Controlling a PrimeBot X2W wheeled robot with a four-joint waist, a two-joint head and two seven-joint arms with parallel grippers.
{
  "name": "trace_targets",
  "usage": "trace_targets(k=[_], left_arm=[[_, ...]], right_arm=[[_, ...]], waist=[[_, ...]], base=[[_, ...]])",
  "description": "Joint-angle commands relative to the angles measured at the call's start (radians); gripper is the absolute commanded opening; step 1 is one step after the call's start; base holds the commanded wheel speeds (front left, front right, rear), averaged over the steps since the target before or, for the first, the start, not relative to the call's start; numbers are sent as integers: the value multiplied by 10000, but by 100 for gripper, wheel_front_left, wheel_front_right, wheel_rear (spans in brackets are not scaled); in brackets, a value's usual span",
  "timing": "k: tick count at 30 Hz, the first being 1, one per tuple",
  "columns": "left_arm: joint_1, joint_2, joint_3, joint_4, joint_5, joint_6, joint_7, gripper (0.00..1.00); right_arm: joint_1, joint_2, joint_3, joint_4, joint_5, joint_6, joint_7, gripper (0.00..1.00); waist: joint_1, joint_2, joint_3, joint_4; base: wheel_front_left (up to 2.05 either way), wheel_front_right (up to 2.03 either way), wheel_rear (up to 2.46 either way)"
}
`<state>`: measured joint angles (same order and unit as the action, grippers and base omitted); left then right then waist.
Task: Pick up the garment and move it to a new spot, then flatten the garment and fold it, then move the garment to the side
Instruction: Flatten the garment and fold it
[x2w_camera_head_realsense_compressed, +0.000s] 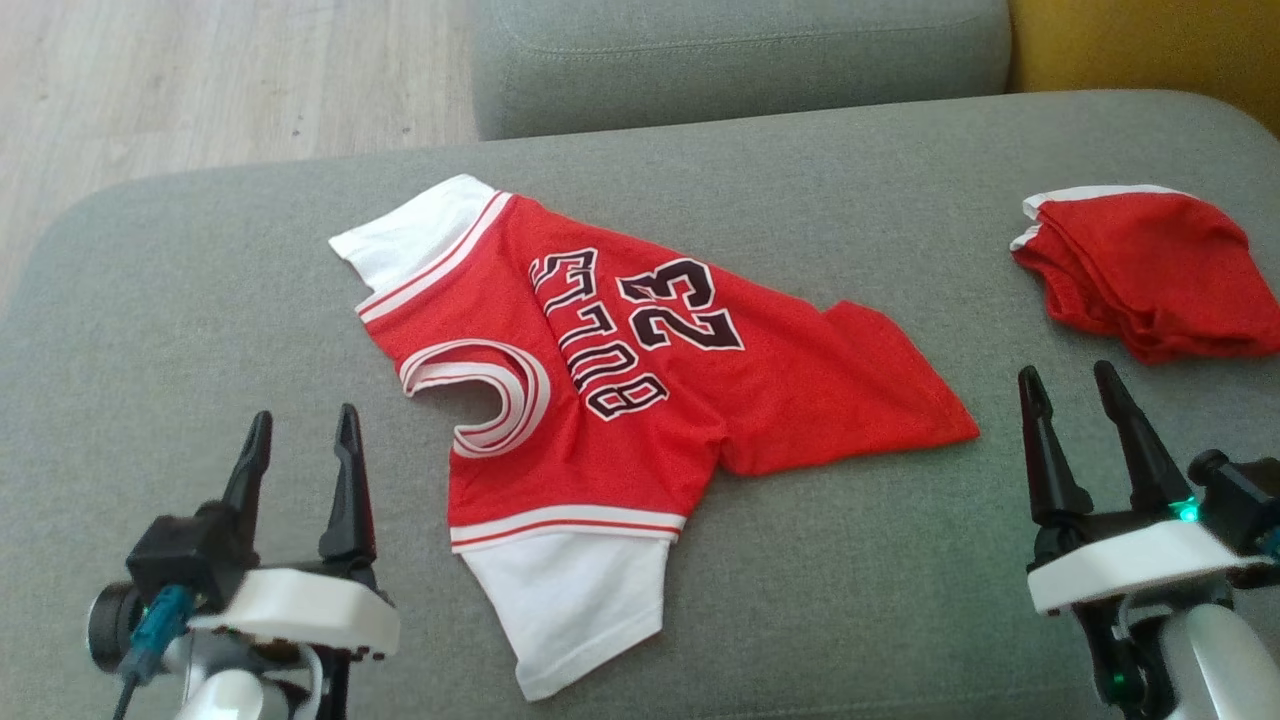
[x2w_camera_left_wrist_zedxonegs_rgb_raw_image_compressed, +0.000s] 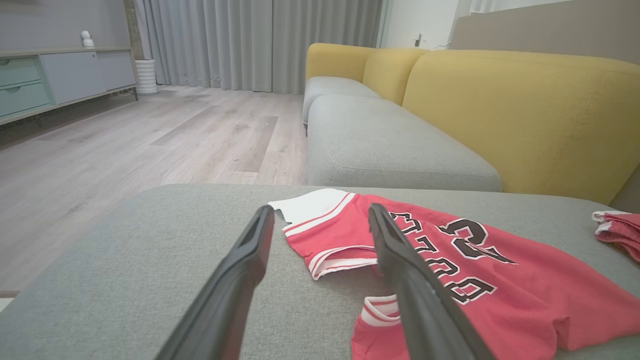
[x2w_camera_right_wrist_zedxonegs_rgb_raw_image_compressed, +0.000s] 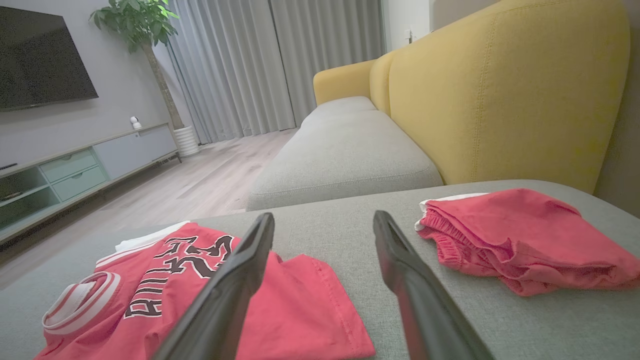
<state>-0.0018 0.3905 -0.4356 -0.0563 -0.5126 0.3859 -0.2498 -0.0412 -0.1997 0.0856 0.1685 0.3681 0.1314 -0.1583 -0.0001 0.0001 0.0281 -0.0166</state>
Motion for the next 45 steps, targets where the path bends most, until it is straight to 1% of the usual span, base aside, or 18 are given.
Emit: trace_targets(k=[1, 6, 11, 13, 14, 16, 21, 24, 26, 28, 32, 34, 39, 45], left_arm=[[-467, 58, 539, -210, 160, -72, -119, 100], [-398, -335, 836, -19, 461, -411, -119, 100], [-307, -596, 1050, 110, 689, -677, -120, 100], [-229, -699, 976, 238, 582, -821, -79, 100], [-201, -763, 867, 316, 428, -937, 120, 100], [-203, -843, 556, 511, 35, -1221, 929, 100], [-345, -637, -306, 757, -667, -1840, 3437, 100], [-354, -598, -658, 607, -1061, -2000, 4617, 100], [-370, -587, -810, 438, -1218, -2008, 5152, 100], [-415, -660, -924, 330, -1378, -2053, 5466, 100], [-479, -801, -1326, 608, -1608, -2133, 6251, 100], [-526, -890, -1474, 813, -1714, -2200, 6499, 100], [-693, -1166, -1661, 1296, -1970, -2455, 6673, 100], [-959, -1354, -1744, 1727, -2045, -2637, 6644, 100]], right_arm=[[-246, -198, 178, -306, 3, -7, -88, 100], [-279, -247, 204, -238, -24, -7, -5, 100], [-286, -294, 225, -166, -42, -7, 202, 100], [-327, -327, 240, -97, -2, -7, 423, 100], [-375, -370, 291, -30, 52, -7, 654, 100], [-555, -590, 506, 121, 109, -7, 1229, 100], [-1375, -850, 328, 966, 465, -7, 2918, 100], [-1989, -890, 120, 1679, 567, -7, 3886, 100], [-2354, -838, -19, 2249, 661, -7, 4445, 100], [-2626, -832, 29, 2831, 680, -7, 5029, 100], [-2914, -785, 251, 3750, 871, -7, 5989, 100], [-3017, -739, 372, 3916, 987, -7, 6080, 100], [-3184, -644, 683, 4219, 1180, -7, 5917, 100], [-3419, -620, 998, 4618, 1439, -7, 5749, 100]], waist=[[1, -1, 18, -8], [1, -1, 13, -33], [1, -1, 11, -49], [1, -1, 71, -33], [1, -1, 135, -9], [1, -1, 277, 67], [1, -1, 609, 315], [1, -1, 787, 490], [1, -1, 880, 618], [1, -1, 964, 755], [1, -1, 1063, 951], [1, -1, 1118, 969], [1, -1, 1254, 894], [1, -1, 1387, 823]], base=[[0, 0, 0], [0, 0, 0], [0, 0, 0], [0, 0, 0], [0, 0, 0], [0, 0, 0], [0, 0, 0], [0, 0, 0], [0, 0, 0], [0, 0, 0], [0, 0, 0], [0, 0, 0], [0, 0, 0], [0, 0, 0]])
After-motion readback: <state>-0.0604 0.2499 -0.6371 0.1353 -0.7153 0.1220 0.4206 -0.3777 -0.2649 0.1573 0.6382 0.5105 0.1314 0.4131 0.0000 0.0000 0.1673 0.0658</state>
